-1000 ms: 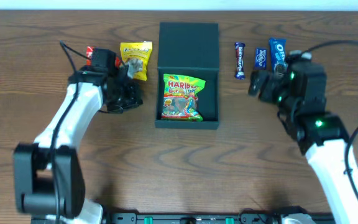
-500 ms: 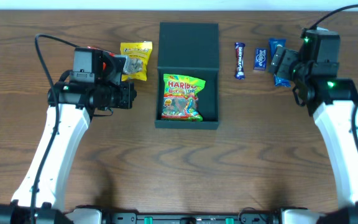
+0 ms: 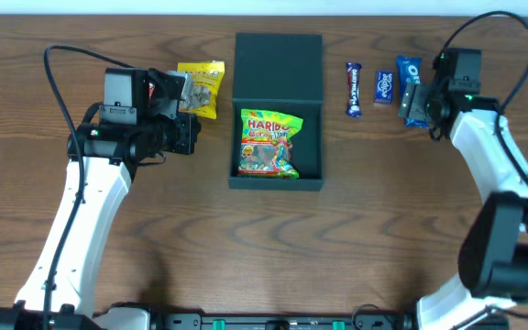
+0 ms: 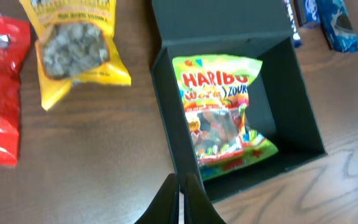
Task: Pack container
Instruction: 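Reach right gripper to the blue Oreo pack and grasp it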
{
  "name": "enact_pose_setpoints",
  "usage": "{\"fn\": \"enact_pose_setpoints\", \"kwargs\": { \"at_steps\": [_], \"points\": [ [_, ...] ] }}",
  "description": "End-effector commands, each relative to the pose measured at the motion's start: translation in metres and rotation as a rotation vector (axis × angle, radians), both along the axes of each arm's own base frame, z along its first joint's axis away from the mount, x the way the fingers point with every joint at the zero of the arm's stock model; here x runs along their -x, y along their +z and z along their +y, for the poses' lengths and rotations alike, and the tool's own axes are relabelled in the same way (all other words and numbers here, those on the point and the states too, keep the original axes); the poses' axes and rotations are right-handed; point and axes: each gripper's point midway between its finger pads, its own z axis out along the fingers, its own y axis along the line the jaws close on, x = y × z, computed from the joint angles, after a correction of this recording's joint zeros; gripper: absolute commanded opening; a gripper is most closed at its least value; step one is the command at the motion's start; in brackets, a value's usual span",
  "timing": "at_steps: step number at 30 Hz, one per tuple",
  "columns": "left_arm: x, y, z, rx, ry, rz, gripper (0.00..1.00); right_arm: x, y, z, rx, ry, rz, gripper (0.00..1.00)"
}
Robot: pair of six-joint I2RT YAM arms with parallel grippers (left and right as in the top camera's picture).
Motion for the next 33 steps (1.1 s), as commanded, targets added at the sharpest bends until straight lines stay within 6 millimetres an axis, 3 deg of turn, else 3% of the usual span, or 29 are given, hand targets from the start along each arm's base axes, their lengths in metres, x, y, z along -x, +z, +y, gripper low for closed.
{"fn": "enact_pose_setpoints", "kwargs": {
  "at_steps": [1,11,18,27,33],
  "points": [
    [-0.007,0.012,0.003,-0.007,-0.001,-0.048,0.06,-0.006,-0.013,-0.007,0.057,0.066,0.033,0.88],
    [-0.008,0.013,0.002,-0.004,0.002,-0.055,0.06,-0.028,-0.051,-0.009,0.066,0.077,0.022,0.81],
    [-0.01,0.015,0.002,-0.003,0.003,-0.063,0.06,-0.041,-0.063,-0.01,0.064,0.08,-0.014,0.73],
    [-0.015,0.019,0.002,-0.001,0.003,-0.093,0.06,-0.041,-0.077,-0.008,0.053,0.086,0.002,0.71],
    [-0.017,0.021,0.002,0.0,0.003,-0.105,0.06,-0.042,-0.082,-0.008,0.052,0.086,0.006,0.52]
  ]
}}
